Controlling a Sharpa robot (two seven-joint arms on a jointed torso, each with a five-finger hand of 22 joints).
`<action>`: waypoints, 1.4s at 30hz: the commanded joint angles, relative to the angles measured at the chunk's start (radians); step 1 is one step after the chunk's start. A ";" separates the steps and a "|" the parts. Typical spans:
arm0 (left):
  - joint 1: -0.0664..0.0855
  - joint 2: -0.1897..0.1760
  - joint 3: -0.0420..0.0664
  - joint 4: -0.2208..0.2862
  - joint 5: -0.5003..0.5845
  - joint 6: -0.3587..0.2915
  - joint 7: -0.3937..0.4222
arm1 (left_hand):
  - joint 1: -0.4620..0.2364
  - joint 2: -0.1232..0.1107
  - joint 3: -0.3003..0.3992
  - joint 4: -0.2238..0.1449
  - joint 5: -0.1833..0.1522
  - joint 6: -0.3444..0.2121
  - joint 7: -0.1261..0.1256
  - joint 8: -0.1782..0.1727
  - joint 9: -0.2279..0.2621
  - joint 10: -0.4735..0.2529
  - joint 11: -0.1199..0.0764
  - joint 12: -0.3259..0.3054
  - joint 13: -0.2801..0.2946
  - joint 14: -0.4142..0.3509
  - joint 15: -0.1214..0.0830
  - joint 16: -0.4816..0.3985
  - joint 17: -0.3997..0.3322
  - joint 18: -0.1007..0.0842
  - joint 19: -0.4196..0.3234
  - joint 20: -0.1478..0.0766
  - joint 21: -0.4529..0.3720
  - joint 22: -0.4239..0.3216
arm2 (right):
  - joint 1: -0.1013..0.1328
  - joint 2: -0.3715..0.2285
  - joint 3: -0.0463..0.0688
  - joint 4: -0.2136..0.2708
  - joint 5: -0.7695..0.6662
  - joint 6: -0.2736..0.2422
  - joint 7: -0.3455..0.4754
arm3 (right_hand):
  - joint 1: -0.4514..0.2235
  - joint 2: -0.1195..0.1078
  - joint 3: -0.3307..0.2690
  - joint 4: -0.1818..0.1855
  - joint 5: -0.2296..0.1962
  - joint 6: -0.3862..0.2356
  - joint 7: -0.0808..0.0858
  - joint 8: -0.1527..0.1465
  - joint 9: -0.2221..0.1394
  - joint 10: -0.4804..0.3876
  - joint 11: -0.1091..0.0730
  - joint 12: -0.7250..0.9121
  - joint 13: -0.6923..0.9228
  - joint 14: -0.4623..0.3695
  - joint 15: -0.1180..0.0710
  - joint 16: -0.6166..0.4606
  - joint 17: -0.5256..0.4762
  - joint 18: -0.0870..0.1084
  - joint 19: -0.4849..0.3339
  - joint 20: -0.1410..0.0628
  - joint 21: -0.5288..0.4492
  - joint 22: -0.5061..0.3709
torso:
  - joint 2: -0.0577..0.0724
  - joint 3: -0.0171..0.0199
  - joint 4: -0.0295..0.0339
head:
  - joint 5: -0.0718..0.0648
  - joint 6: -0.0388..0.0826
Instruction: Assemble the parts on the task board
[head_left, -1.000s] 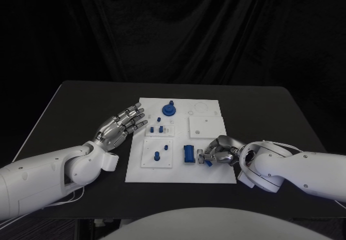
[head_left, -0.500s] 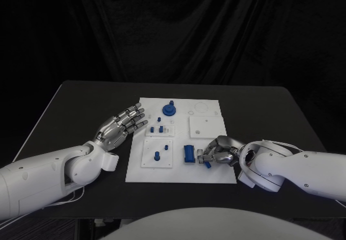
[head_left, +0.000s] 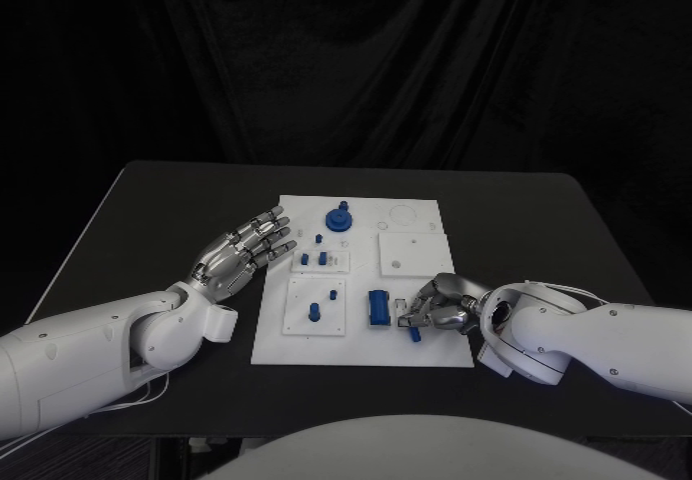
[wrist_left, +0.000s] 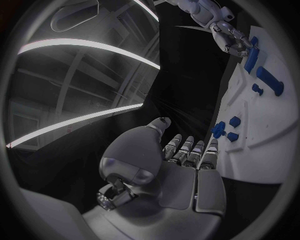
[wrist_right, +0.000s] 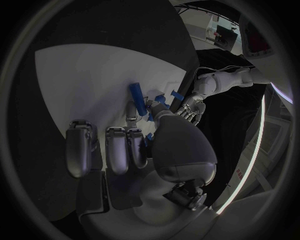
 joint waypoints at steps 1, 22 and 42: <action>-0.002 0.002 0.001 0.001 -0.001 0.016 0.008 | -0.009 0.000 0.005 0.002 0.006 -0.001 0.005 0.006 0.001 -0.001 0.006 0.006 0.002 -0.003 0.003 0.003 0.001 -0.017 0.007 -0.002 0.005 -0.001 | -0.002 -0.002 -0.001 0.000 -0.006 0.013 -0.020 | 0.035 0.007 0.020 -0.031 0.016 -0.011 -0.004 0.012 0.007 0.104 -0.012 0.003 0.263 0.086 -0.011 -0.007 0.169 0.008 0.041 -0.008 -0.005 0.209 | 0.000 0.0001 0.0003 | 0.000 0.000; -0.003 0.000 0.001 0.001 -0.001 0.018 0.006 | -0.010 0.002 0.008 0.002 0.006 -0.003 0.006 0.006 0.001 -0.001 0.006 0.007 0.002 -0.003 0.003 0.004 0.001 -0.016 0.007 -0.002 0.005 -0.001 | 0.007 -0.025 0.007 0.035 0.020 -0.111 0.032 | -0.040 0.018 0.057 0.007 -0.022 0.014 -0.021 0.069 0.030 0.104 -0.028 0.003 0.263 0.087 -0.024 -0.007 0.170 0.008 0.042 -0.021 -0.006 0.210 | 0.000 0.0002 0.0003 | 0.002 0.000; -0.004 0.002 0.001 0.003 -0.001 0.017 0.006 | -0.011 0.003 0.010 0.002 0.007 -0.003 0.007 0.006 0.001 -0.001 0.006 0.007 0.002 -0.003 0.004 0.004 0.001 -0.016 0.007 -0.002 0.005 -0.001 | 0.043 0.021 0.009 -0.010 0.010 -0.073 -0.035 | -0.113 0.005 0.033 0.084 -0.125 0.001 -0.017 0.083 0.038 0.104 -0.025 0.003 0.263 0.083 -0.022 -0.014 0.152 0.013 0.035 -0.021 -0.025 0.203 | 0.001 -0.0023 0.0022 | 0.002 0.000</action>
